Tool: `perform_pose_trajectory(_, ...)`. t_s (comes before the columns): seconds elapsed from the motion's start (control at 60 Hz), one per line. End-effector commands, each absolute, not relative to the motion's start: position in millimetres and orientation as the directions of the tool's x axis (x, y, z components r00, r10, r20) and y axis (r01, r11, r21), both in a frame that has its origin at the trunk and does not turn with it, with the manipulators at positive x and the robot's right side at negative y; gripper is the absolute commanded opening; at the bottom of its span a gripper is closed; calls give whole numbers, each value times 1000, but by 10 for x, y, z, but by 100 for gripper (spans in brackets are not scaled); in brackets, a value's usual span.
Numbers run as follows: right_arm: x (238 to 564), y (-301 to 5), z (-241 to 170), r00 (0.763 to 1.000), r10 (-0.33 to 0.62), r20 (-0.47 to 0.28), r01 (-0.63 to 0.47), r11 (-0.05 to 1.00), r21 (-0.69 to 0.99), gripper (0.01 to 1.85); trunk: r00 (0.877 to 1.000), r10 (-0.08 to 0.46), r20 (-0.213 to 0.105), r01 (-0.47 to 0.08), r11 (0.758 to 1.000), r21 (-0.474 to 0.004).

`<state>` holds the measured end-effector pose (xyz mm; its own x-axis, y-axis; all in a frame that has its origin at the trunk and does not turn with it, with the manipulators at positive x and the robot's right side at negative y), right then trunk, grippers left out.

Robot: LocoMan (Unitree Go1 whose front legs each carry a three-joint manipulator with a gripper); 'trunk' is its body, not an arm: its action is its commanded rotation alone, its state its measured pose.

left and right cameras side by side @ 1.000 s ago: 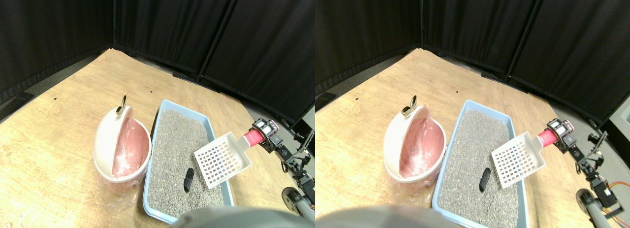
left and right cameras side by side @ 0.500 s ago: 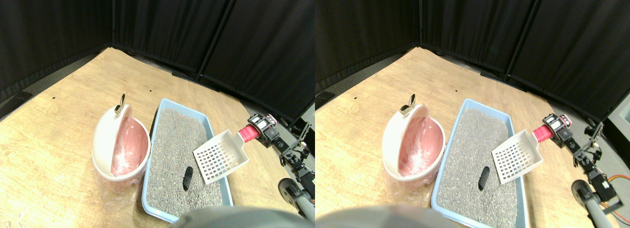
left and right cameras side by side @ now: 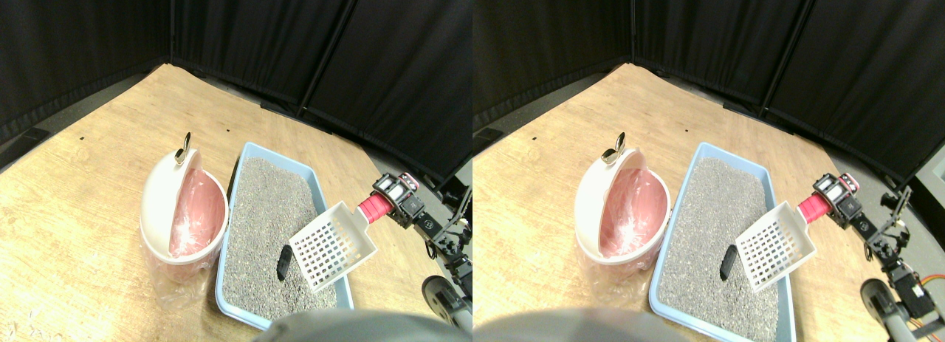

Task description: Scoop (unimanual)

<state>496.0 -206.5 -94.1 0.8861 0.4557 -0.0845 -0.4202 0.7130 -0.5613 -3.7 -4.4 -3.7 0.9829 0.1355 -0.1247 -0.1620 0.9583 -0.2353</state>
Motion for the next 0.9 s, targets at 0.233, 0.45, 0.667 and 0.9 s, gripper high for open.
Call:
perform_pose_trajectory(0.233,5018,-2041,-1001,874,487,-7,-402,715,-572,6,979,141,-148,-174,955,-242)
perform_pose_trajectory(0.45,5016,-2067,-921,871,491,-7,-390,683,-617,6,979,140,-145,-173,955,-243)
perform_pose_trajectory(0.667,4920,-1953,-828,812,583,-27,-452,598,-662,6,978,143,-151,-178,952,-249)
perform_pose_trajectory(0.9,4896,-1754,-907,808,586,-56,-470,586,-660,6,978,148,-149,-183,948,-259)
